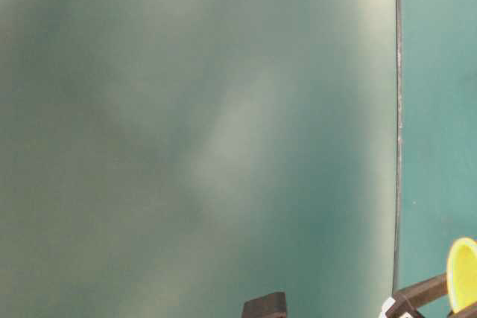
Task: Move the cup to the right with left arm.
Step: 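Close the left gripper on the orange cup's side, then carry the orange cup rightward past the tape square with the left gripper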
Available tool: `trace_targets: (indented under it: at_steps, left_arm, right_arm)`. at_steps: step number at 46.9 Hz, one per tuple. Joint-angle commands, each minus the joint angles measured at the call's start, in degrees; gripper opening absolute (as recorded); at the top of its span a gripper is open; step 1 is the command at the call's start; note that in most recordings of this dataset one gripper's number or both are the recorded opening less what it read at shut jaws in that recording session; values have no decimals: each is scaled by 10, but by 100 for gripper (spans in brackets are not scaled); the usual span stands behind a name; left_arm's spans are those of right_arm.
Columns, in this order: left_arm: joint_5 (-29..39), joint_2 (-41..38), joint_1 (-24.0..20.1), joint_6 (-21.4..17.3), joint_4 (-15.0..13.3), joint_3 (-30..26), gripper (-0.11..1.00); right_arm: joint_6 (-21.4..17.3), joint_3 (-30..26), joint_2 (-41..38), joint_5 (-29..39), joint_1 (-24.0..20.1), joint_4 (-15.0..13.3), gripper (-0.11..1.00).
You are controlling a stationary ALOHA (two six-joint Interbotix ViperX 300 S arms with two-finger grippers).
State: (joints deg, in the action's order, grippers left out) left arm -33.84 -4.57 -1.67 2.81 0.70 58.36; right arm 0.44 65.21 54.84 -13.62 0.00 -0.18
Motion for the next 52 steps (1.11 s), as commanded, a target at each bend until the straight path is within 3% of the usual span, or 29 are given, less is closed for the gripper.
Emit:
trace_targets:
  at_steps: [1, 17, 26, 52]
  left_arm:
    - [-4, 9, 0, -5, 1, -3, 69]
    - [11, 41, 0, -10, 1, -16, 69]
    - [63, 69, 0, -10, 1, -42, 69]
    - [133, 5, 10, -8, 2, -216, 69]
  right_arm:
    - [0, -18, -4, 4, -1, -1, -1]
    - [-1, -20, -4, 11, -1, -1, -1]
    - [-1, -29, -4, 12, -1, -1, -1]
    - [-5, -46, -2, 12, -1, -1, -1]
